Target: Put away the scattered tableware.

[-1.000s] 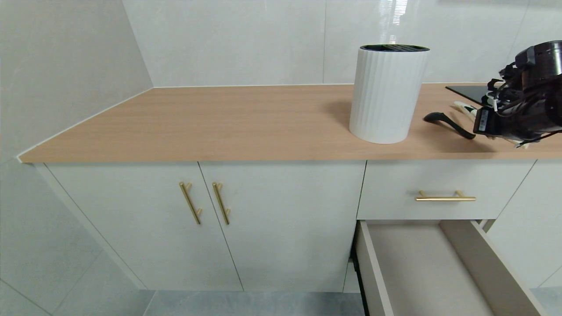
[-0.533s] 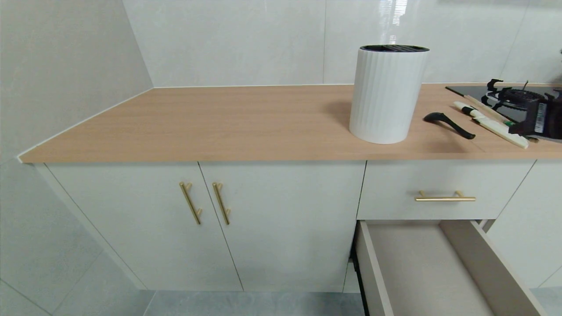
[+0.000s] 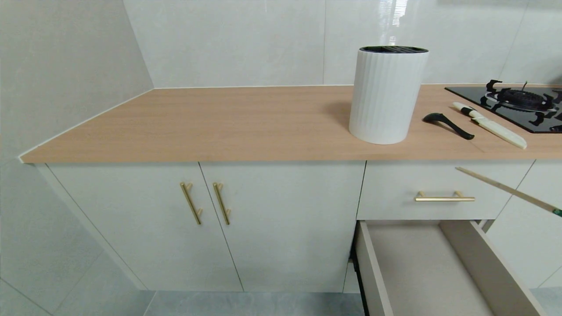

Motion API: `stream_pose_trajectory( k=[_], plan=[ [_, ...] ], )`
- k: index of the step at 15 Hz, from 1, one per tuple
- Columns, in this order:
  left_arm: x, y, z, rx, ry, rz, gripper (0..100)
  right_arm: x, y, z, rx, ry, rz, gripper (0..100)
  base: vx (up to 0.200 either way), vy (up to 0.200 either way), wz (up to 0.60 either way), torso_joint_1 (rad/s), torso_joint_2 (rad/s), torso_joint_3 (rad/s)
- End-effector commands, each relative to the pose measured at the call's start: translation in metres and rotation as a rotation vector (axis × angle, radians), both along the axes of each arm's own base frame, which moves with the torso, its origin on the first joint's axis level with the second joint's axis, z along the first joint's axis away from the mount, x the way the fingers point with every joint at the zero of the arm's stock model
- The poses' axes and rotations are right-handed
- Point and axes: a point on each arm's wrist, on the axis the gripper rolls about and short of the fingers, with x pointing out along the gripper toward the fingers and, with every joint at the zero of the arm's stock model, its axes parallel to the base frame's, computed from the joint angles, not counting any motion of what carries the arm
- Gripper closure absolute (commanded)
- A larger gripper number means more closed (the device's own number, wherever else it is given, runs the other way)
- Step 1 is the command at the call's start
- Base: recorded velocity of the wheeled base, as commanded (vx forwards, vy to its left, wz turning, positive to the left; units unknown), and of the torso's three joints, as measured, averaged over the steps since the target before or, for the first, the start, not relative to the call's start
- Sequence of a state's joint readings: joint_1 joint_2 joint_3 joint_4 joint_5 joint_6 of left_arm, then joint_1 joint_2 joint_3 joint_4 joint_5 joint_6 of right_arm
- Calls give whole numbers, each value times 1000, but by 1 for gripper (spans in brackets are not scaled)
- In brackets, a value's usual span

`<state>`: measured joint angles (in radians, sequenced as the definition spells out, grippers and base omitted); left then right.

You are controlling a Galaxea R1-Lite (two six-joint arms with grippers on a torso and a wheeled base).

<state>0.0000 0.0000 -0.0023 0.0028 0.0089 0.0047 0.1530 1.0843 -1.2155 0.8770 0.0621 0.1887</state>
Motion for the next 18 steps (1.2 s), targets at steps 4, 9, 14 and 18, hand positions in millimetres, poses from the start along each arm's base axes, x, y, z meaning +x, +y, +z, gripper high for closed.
stream_pose_trajectory(
  k=[4,9,14,18],
  plan=[
    [0,0,0,0,0,0,0,44,17,-49,-29,249,77,100,0,0,0,0,0,0],
    [0,0,0,0,3,0,0,68,22,-71,-18,292,47,100,0,0,0,0,0,0],
    [0,0,0,0,3,0,0,72,23,-74,-16,309,42,100,0,0,0,0,0,0],
    [0,0,0,0,1,0,0,80,24,-82,-25,351,39,100,0,0,0,-19,54,37]
  ],
)
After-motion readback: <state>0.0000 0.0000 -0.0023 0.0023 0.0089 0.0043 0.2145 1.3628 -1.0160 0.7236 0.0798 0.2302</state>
